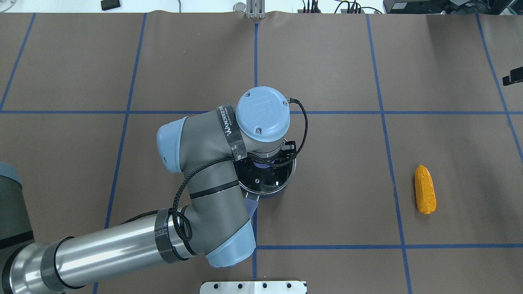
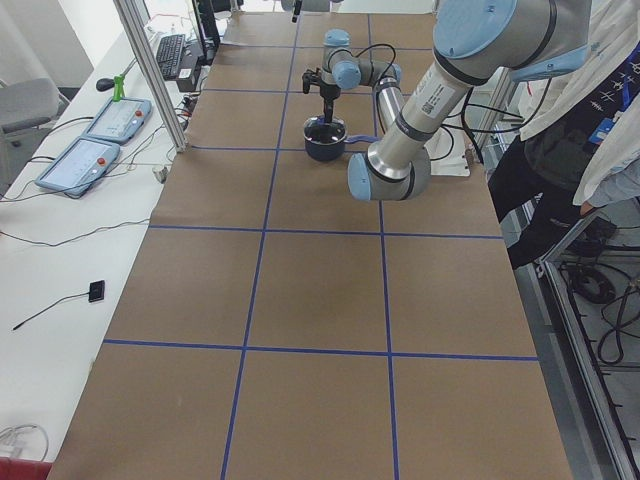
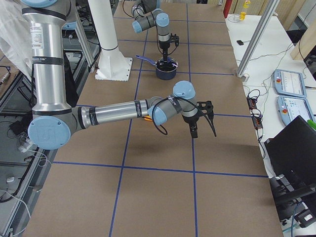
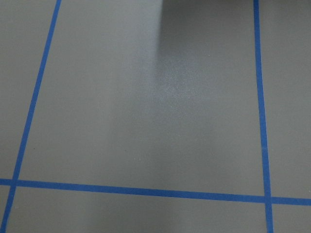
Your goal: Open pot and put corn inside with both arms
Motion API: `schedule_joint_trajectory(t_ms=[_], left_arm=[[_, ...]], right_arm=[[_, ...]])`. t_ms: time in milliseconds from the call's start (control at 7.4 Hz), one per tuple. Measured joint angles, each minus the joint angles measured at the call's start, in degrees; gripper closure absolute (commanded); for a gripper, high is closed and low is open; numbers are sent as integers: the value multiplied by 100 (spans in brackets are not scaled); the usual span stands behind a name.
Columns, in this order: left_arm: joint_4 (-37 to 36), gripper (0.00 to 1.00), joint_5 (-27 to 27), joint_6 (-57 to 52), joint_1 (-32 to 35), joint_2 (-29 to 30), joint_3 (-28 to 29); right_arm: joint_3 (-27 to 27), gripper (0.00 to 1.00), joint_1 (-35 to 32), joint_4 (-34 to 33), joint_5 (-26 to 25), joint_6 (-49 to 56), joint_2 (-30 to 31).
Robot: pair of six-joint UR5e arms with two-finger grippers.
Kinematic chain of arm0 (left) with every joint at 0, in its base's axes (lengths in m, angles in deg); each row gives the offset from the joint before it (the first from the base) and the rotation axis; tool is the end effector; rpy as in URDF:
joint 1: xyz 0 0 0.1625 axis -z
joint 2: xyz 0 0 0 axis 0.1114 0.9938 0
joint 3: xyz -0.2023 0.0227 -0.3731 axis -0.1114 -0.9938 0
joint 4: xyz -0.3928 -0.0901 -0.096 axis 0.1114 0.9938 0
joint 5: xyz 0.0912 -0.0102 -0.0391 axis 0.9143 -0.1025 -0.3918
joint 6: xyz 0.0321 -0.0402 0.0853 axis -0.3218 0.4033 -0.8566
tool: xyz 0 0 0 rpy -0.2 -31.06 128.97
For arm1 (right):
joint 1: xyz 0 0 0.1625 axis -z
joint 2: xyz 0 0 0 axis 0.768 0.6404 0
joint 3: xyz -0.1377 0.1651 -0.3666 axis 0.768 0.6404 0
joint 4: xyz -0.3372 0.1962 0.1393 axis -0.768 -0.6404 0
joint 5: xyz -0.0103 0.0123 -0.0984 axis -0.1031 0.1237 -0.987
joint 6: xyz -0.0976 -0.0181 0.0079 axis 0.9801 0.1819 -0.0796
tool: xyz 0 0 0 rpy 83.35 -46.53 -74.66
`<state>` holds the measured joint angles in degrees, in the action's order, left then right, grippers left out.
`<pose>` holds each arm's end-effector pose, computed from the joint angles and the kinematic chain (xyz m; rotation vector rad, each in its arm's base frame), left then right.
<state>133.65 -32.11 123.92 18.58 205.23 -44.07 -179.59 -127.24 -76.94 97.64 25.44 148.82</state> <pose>0.5926 -0.4026 0.0876 0.1134 0.8121 -0.0759 -0.0450 -0.5224 0.5282 0.3143 -0.7966 0.0726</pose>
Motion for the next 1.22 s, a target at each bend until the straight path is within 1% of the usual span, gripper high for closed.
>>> schedule_joint_trajectory(t_ms=[270, 405, 541, 811, 946, 1216], left_arm=[[153, 3, 72, -20, -1, -10, 82], [201, 15, 81, -25, -2, -10, 101], [223, 41, 84, -25, -2, -8, 105], [227, 70, 86, -26, -2, -7, 87], [223, 77, 88, -29, -1, -7, 57], [154, 82, 78, -46, 11, -15, -127]], right_arm=[[2, 0, 9, 0, 0, 0, 0], [2, 0, 16, 0, 0, 0, 0], [9, 0, 20, 0, 0, 0, 0], [17, 0, 24, 0, -4, 0, 0], [19, 0, 25, 0, -3, 0, 0], [19, 0, 25, 2, -1, 0, 0]])
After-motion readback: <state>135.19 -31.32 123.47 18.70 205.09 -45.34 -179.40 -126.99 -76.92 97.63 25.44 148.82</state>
